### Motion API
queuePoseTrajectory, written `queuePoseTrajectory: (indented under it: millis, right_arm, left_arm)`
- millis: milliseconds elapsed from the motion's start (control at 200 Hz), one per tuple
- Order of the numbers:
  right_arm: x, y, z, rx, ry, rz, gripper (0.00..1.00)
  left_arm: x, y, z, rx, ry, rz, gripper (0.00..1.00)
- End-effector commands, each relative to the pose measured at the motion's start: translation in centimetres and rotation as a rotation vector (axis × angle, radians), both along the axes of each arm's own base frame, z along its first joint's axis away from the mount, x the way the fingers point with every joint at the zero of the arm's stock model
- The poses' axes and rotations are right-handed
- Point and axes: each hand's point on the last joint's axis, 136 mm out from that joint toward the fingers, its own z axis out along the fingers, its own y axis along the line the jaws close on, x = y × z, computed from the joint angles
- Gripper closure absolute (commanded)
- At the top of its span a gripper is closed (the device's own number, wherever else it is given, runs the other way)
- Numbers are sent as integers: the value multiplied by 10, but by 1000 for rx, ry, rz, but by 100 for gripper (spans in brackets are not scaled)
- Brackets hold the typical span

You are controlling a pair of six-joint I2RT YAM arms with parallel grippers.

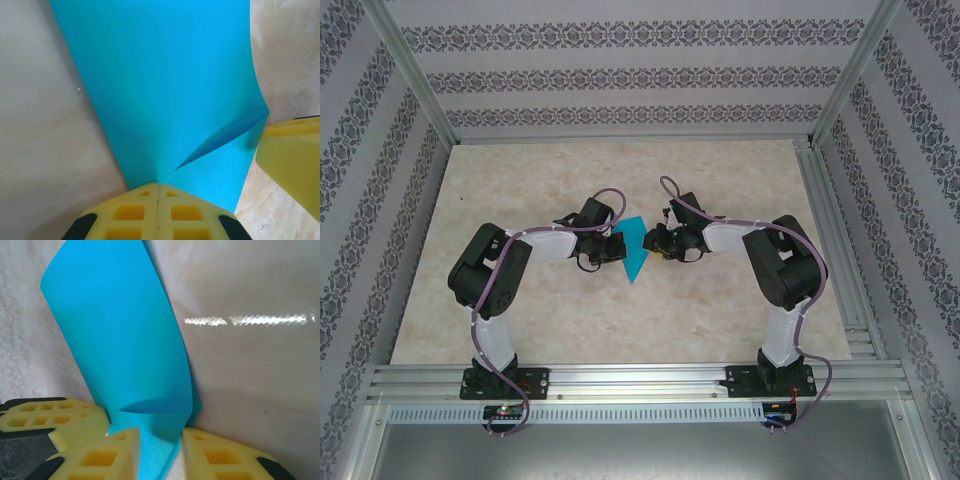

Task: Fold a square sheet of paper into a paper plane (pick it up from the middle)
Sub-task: Third fold the triangle at the center of the table.

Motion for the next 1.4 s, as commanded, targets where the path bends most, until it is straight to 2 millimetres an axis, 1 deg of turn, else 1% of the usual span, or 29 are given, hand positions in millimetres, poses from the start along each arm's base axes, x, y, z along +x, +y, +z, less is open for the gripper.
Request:
queuePoseTrajectory:
  millis: [0,305,485,604,704,744,829,929,1044,1109,1209,1314,1394]
  right_arm:
    - [8,11,7,39,-19,9,73]
    - [6,20,16,122,-19,5,74]
    - [9,21,7,104,-2,5,75]
    - [11,22,3,95,1,10,76]
    - [11,21,1,95,2,7,83]
    - [11,20,3,100,-5,3,88]
    - [12,18,10,104,-32,-17,94]
    - [17,11,24,98,-89,-56,97]
    - [23,-2,41,57,-156,-116,100]
    - [23,-10,48,32,-183,-146,100]
    - [23,-21,56,-5,-208,-199,100]
    - [23,-28,68,-18,-230,-259,100]
    - [24,-32,76,-39,-236,-312,100]
  left_arm:
    - [-13,12,-12,65,30,0,97]
    - [-12,11,-11,66,29,-2,97]
    - [-11,11,-10,67,26,-3,97]
    - [-10,11,-5,67,17,-6,96]
    - [-6,11,4,70,-8,-8,93]
    - [-3,11,10,72,-22,-10,91]
    - [2,12,24,76,-58,-6,83]
    - [7,13,42,70,-110,0,70]
    - [10,13,60,55,-167,1,58]
    - [12,13,69,43,-200,0,51]
    - [14,10,83,18,-262,-17,44]
    - [16,9,97,-5,-338,-35,36]
    - [15,4,107,-44,-404,-77,31]
